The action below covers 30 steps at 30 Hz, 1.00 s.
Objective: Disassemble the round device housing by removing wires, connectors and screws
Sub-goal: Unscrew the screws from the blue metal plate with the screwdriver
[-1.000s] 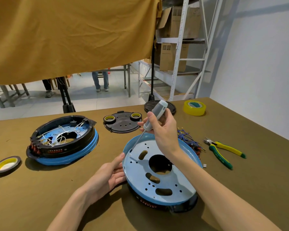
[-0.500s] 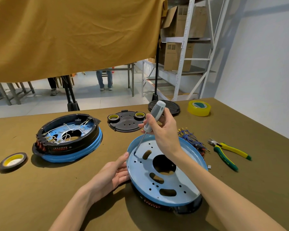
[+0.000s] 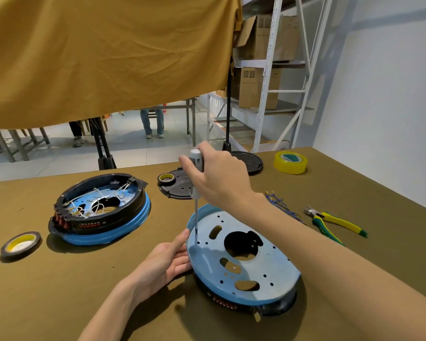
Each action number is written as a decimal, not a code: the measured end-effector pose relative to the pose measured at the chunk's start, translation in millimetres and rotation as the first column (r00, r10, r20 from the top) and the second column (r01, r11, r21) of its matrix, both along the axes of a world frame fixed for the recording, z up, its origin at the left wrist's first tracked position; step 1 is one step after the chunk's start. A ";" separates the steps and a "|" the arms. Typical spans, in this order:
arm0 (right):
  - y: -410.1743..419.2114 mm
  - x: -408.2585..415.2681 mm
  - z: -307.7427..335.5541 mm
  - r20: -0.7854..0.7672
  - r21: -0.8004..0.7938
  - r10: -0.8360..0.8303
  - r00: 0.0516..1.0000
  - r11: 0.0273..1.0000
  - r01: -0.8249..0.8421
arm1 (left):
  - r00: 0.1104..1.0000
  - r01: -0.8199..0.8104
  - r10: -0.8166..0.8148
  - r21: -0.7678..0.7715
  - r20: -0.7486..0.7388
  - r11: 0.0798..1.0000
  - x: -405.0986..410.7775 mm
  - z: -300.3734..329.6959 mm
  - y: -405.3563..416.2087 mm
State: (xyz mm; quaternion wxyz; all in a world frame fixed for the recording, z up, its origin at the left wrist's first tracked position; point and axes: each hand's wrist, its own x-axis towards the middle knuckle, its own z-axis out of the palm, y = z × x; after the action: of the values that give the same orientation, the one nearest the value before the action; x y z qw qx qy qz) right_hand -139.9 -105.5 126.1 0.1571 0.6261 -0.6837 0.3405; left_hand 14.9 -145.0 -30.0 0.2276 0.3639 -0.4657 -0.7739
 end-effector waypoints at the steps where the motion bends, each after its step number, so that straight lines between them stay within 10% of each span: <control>1: -0.4 1.4 3.8 -0.073 0.009 -0.029 0.997 1.000 0.030 | 1.000 0.004 -0.003 -0.006 0.004 1.000 0.4 -2.3 -1.5; 16: 3.2 -3.8 69.7 0.127 0.685 0.327 0.936 0.654 -0.321 | 0.997 0.054 -0.053 -0.018 0.048 0.998 -3.7 -24.7 -22.4; 22: 1.5 0.8 58.8 -0.335 0.460 0.134 0.932 0.887 0.038 | 0.998 0.051 -0.050 -0.030 0.042 0.998 -4.6 -28.0 -23.8; 30: 5.5 -10.8 70.7 -0.070 0.672 0.331 0.941 0.713 -0.201 | 0.997 0.057 -0.055 -0.030 0.054 0.998 -3.9 -27.8 -25.5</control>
State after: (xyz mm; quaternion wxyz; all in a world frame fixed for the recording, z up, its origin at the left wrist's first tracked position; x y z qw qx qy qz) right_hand -150.6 -100.0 196.8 -0.0603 0.7620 -0.6437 0.0384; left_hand 11.0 -170.5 -57.8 0.1990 0.3676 -0.4935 -0.7627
